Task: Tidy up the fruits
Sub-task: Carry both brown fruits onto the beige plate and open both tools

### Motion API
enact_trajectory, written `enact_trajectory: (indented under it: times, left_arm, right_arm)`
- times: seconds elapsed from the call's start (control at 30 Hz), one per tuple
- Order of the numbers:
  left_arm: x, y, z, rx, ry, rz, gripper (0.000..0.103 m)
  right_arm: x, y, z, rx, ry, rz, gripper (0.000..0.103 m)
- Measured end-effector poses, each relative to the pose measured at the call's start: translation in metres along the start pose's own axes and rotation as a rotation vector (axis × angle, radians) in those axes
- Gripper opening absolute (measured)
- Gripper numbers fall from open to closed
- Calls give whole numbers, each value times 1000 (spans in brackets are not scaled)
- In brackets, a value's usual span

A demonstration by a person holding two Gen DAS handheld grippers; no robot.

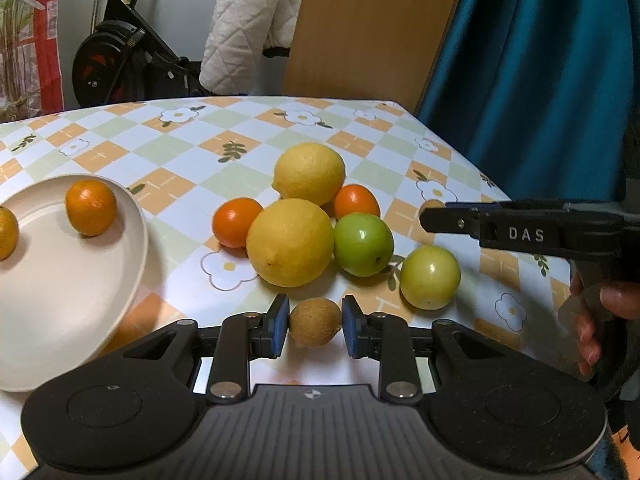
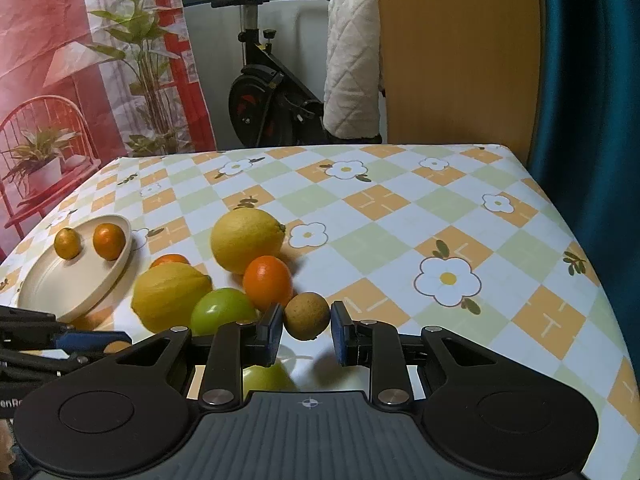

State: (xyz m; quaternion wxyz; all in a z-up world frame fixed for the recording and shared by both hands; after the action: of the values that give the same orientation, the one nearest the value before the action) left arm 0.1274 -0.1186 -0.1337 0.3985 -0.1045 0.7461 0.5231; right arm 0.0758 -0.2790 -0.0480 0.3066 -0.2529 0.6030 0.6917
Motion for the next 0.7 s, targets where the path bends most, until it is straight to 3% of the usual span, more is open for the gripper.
enact_trajectory:
  times: [0.3, 0.7]
  left_arm:
    - [-10, 20, 22, -29, 43, -51, 30]
    - [-28, 56, 92, -95, 168, -132, 30]
  right_arm:
    - [-5, 7, 25, -17, 28, -4, 24]
    - [-30, -3, 86, -67, 136, -11, 24]
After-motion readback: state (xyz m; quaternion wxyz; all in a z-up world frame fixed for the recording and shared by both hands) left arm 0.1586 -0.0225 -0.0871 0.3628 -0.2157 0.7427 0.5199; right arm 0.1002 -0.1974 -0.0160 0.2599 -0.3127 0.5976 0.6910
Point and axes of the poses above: each gripper's, at about its wrist camera, not at the fingertips, and y roughly against the way its jaws point, z to its left, x to its underside, the point moved 4 cm from there along -y, roughly the way its jaws point, and after that the axes turned 3 degrees about -y, right-handed, at the moved point
